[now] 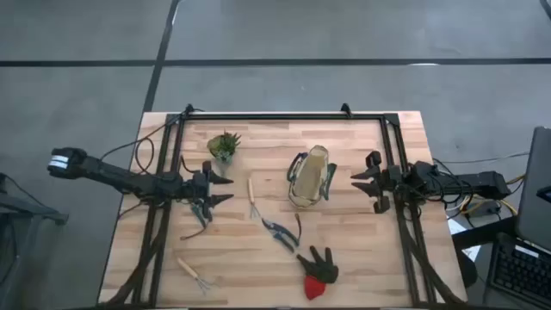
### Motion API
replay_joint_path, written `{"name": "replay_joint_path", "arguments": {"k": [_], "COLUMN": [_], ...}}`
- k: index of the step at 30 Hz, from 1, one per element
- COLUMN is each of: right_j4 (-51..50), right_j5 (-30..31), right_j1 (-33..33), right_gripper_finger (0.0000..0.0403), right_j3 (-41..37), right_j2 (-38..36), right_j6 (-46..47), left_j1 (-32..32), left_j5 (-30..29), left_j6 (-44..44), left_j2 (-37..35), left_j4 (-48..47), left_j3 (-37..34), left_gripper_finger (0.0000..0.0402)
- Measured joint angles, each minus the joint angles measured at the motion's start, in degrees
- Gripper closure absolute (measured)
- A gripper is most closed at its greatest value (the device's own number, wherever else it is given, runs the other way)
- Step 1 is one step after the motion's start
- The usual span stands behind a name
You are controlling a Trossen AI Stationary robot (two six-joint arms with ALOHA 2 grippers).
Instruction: Pick & Place Garden tools in Gardening bag
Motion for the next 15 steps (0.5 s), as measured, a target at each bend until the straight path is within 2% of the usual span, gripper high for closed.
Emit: {"name": "replay_joint_path", "arguments": {"k": [6,15], "right_j4": [0.00,0.00], "right_j5": [0.00,0.01], "right_j1": [0.00,0.00], "right_gripper_finger": [0.0312,0.0328], "right_j3": [0.00,0.00], "right_j2": [0.00,0.00], "right_j6": [-0.02,-0.06], "left_j1": [-0.01,-0.02], "left_j5": [0.00,0.00], "left_j6": [-0.01,-0.02], "left_j2": [0.02,0.01], "left_j4": [0.00,0.00], "left_j3": [0.00,0.00], "left_gripper_finger": [0.0168,0.0168]}}
